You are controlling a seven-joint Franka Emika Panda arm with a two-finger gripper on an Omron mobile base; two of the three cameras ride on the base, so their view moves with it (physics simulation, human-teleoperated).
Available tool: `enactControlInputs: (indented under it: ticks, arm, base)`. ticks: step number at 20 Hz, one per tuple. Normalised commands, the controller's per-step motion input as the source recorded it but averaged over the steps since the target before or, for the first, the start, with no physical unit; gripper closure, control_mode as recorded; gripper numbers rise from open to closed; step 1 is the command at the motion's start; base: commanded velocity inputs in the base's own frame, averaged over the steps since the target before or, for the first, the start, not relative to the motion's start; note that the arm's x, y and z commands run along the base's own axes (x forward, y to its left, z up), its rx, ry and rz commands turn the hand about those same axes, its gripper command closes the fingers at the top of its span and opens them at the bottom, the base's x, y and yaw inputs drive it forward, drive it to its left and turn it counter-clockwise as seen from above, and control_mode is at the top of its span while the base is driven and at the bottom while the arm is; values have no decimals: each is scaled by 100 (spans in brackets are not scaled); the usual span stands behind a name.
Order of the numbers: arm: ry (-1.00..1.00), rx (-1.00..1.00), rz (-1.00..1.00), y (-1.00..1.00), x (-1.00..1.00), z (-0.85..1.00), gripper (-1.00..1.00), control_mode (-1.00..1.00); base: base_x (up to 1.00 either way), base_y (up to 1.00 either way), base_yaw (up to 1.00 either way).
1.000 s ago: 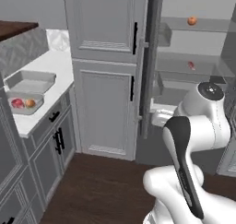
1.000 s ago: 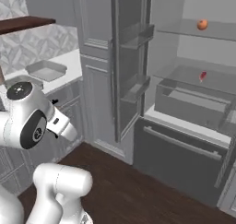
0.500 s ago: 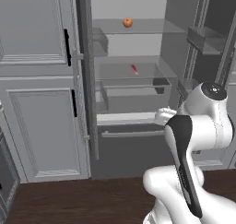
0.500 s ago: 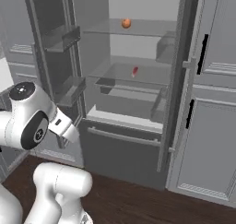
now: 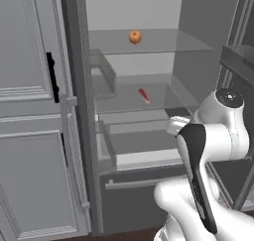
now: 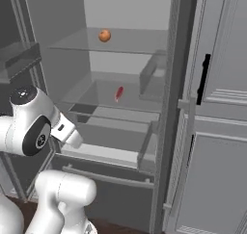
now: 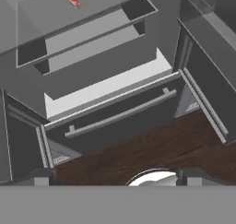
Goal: Place one onion and one steak in each tupperware on the nearby counter, to pack two identical lunches.
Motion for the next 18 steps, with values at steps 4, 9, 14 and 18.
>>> enactControlInputs:
  ticks: [4,9,14,18]
  arm:
    - [0,0,0,0,0,0,-100,100]
    - [0,0,0,0,0,0,-100,100]
    - [-33,-2,6,-2,54,59,-100,-100]
    - [-16,-13,12,3,93,23,-100,-100]
  base:
    - [100,3,-12]
    - [92,-10,-9]
    - [0,0,0]
    - [0,0,0]
